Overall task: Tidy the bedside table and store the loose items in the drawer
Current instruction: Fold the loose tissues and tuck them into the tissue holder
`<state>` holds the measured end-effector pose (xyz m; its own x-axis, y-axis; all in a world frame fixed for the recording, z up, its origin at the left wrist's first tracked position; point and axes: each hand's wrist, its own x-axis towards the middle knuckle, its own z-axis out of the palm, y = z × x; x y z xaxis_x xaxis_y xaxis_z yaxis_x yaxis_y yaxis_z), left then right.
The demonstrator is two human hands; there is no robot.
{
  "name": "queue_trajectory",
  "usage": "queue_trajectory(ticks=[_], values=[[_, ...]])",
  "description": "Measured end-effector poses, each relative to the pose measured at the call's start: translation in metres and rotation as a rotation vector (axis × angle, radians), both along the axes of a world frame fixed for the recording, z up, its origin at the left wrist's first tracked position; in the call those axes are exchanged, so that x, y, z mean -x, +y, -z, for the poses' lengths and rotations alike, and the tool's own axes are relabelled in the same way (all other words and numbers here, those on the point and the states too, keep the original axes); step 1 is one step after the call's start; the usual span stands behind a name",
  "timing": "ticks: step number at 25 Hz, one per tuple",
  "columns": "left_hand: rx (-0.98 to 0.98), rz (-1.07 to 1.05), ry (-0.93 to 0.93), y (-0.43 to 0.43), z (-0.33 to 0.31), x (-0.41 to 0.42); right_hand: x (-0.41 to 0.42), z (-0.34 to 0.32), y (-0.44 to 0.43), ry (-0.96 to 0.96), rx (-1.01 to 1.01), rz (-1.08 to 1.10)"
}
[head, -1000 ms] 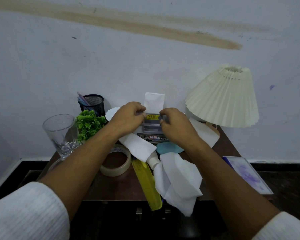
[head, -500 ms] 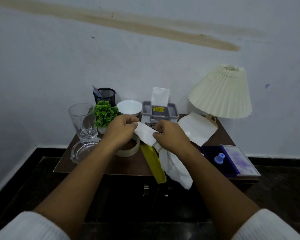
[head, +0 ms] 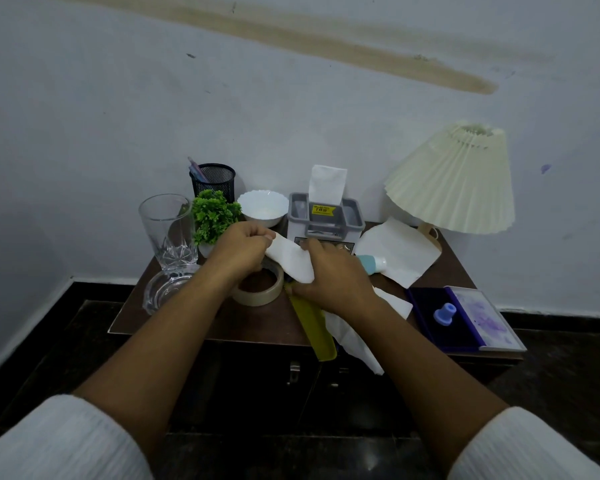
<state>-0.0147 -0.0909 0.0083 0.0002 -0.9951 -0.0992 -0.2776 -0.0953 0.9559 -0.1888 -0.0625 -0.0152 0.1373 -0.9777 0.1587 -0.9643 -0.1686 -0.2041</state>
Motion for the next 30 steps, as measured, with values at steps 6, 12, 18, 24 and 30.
queue_trajectory(ticks=[6, 12, 18, 24, 30], values=[[0.120, 0.042, -0.144, 0.000, 0.000, -0.001, -0.001, -0.005, -0.003, -0.052, 0.184, -0.003], [0.557, 0.206, -0.472, 0.000, -0.004, 0.006, 0.011, -0.035, 0.001, -0.641, 0.216, -0.086], [0.480, 0.228, -0.154, 0.009, -0.014, 0.011, 0.027, -0.053, 0.007, -1.306, 0.083, -0.020], [0.242, 0.133, 0.305, 0.018, -0.020, 0.023, 0.021, -0.051, 0.004, -1.542, -0.075, 0.075], [0.220, 0.206, 0.312, 0.019, -0.019, 0.024, 0.023, -0.052, 0.006, -1.551, -0.021, 0.059]])
